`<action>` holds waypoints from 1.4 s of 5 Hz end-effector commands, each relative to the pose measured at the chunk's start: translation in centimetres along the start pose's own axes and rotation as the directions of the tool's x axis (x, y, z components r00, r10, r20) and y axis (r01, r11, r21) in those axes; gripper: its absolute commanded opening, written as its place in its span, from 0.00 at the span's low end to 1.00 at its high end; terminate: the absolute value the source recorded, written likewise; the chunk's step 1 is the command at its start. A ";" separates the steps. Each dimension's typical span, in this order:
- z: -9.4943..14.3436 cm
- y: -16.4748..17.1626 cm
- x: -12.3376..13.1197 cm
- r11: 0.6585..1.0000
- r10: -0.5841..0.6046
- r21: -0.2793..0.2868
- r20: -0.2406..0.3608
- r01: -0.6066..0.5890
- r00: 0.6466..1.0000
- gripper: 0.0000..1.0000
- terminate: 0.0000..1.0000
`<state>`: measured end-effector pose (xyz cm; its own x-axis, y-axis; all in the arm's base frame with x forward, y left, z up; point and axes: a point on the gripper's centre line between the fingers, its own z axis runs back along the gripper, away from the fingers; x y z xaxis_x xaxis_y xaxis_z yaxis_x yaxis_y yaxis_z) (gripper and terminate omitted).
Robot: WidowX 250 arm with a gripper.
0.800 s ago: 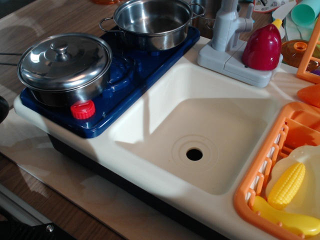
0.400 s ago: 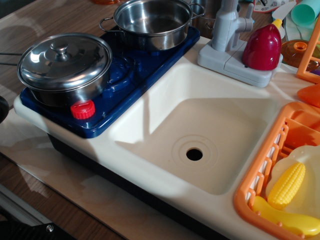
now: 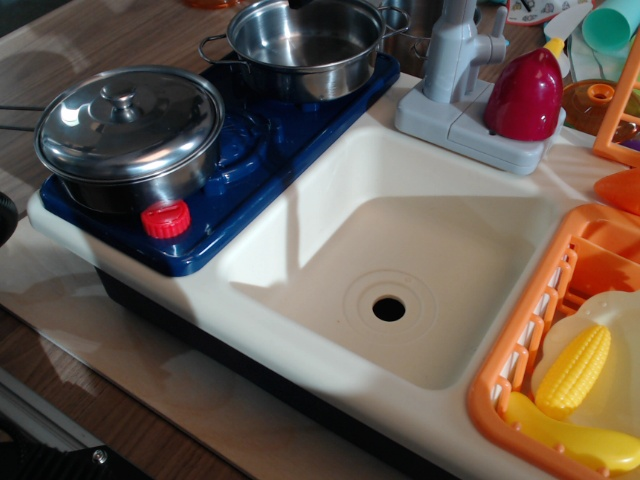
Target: Put pan from stove to sink
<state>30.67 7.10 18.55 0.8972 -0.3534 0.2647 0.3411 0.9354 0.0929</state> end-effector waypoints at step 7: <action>-3.7 -1.1 -2.0 0.941 -0.335 0.011 0.173 0.339 0.926 1.00 0.00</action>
<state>29.53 6.59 13.30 0.6898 -0.6192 0.3752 0.6135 0.7751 0.1513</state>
